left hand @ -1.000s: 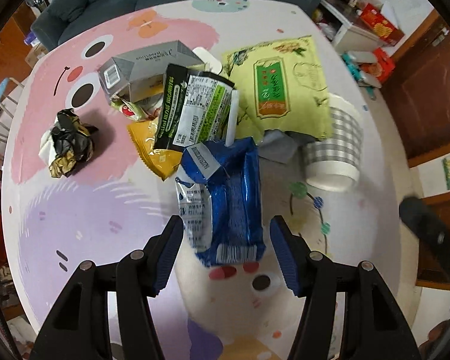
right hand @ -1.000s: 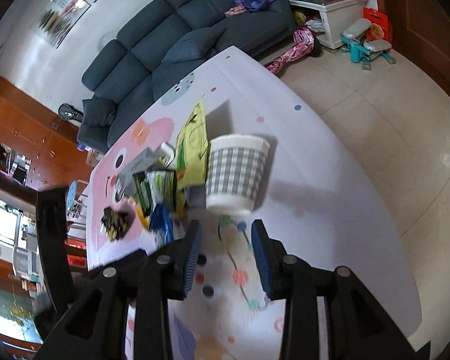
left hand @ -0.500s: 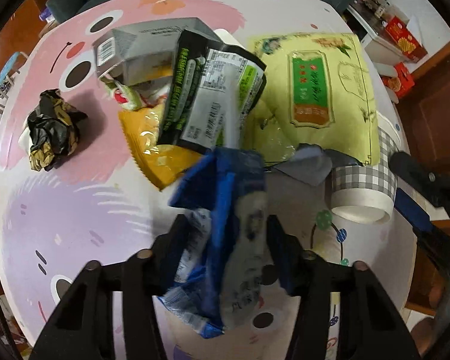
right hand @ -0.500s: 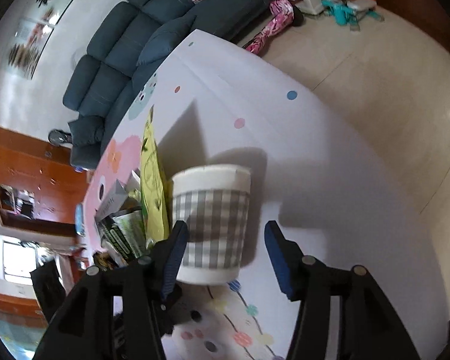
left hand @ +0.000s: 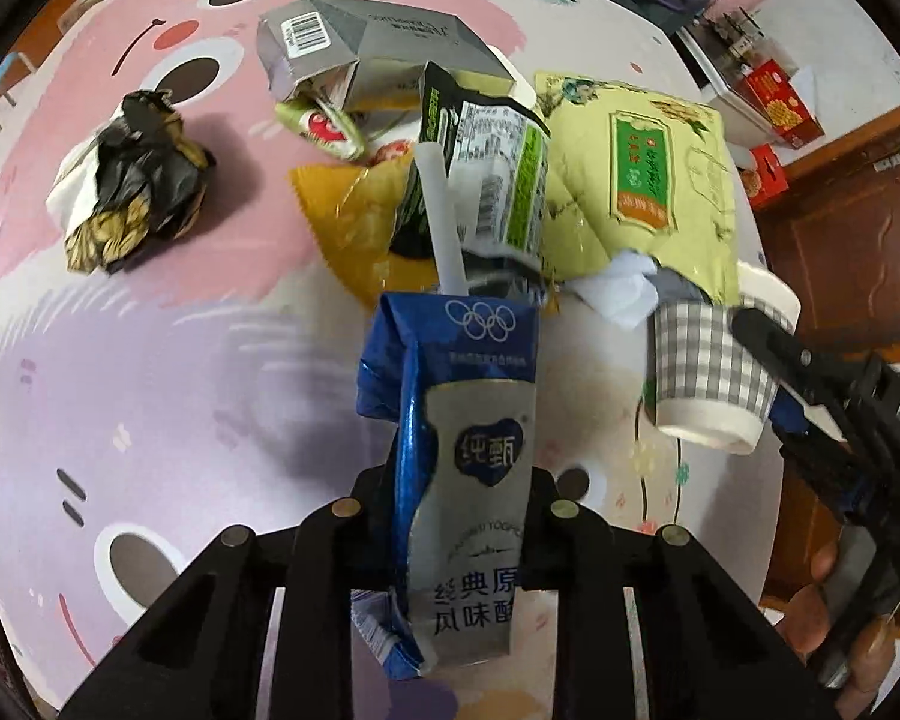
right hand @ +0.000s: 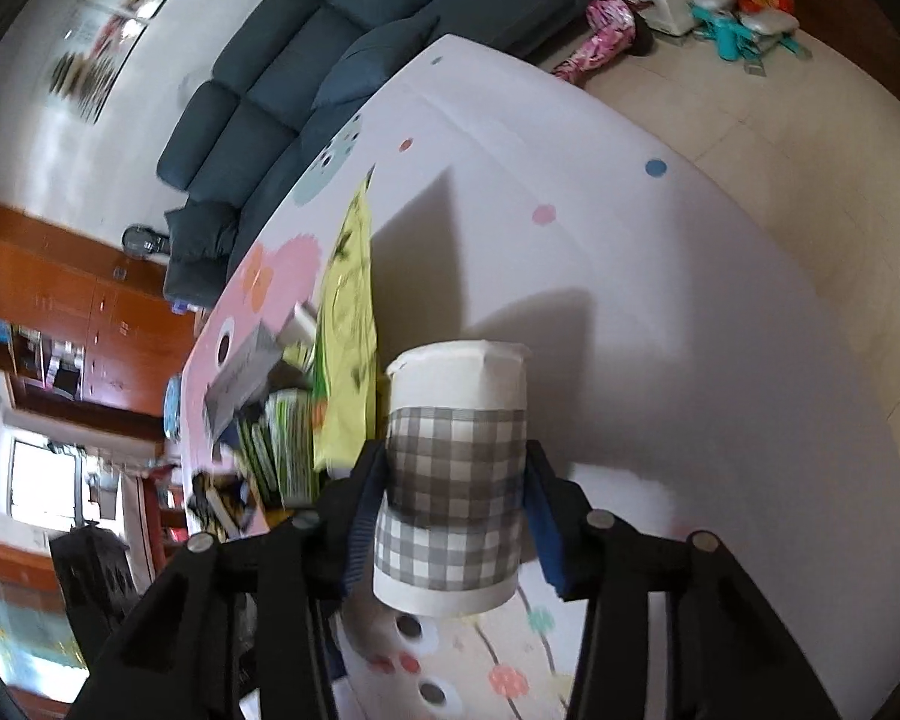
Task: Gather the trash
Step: 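Grasp the blue milk carton with the left tool while the right tool grasps the checked paper cup, then carry the milk carton and paper cup over the bin, then open both tools to drop the carton and cup into the bin, then move both tools back over the table toward the remaining trash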
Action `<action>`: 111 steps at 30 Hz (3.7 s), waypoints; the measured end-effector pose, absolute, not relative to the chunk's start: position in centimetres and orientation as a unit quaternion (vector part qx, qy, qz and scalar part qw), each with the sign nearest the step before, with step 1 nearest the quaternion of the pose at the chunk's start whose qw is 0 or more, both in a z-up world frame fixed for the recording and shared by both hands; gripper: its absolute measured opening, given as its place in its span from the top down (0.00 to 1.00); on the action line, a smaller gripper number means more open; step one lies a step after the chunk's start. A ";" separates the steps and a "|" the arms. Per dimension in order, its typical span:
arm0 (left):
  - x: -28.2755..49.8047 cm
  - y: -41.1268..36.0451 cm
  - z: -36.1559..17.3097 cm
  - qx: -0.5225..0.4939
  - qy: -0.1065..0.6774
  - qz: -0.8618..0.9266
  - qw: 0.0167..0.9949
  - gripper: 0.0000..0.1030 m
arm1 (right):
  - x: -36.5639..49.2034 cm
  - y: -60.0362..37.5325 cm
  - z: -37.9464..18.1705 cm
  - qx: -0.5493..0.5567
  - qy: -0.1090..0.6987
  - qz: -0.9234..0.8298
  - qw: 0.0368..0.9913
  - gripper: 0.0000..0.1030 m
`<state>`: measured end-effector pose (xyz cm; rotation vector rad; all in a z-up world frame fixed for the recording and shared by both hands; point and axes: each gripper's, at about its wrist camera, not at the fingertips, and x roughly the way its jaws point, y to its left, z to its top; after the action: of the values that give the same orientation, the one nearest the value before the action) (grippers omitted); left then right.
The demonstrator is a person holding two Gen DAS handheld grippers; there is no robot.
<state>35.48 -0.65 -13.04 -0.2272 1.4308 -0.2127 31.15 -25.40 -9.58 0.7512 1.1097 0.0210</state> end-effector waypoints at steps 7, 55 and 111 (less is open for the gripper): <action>31.0 1.2 -11.1 -0.104 0.645 -0.129 0.746 0.77 | 24.5 -25.0 -8.4 0.366 0.498 0.028 0.786 0.62; -1.6 -1.0 -25.9 -0.044 0.685 -0.147 0.712 0.77 | -4.6 -18.9 -27.6 0.286 0.629 0.023 0.723 0.60; -3.7 1.5 -5.3 0.020 0.577 -0.133 0.806 0.36 | -7.9 -17.5 -9.4 0.227 0.577 0.052 0.783 0.49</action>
<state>-3.70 1.48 -5.26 0.0438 1.2341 -0.2855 -7.88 -17.51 -9.39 0.4910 1.2448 0.1120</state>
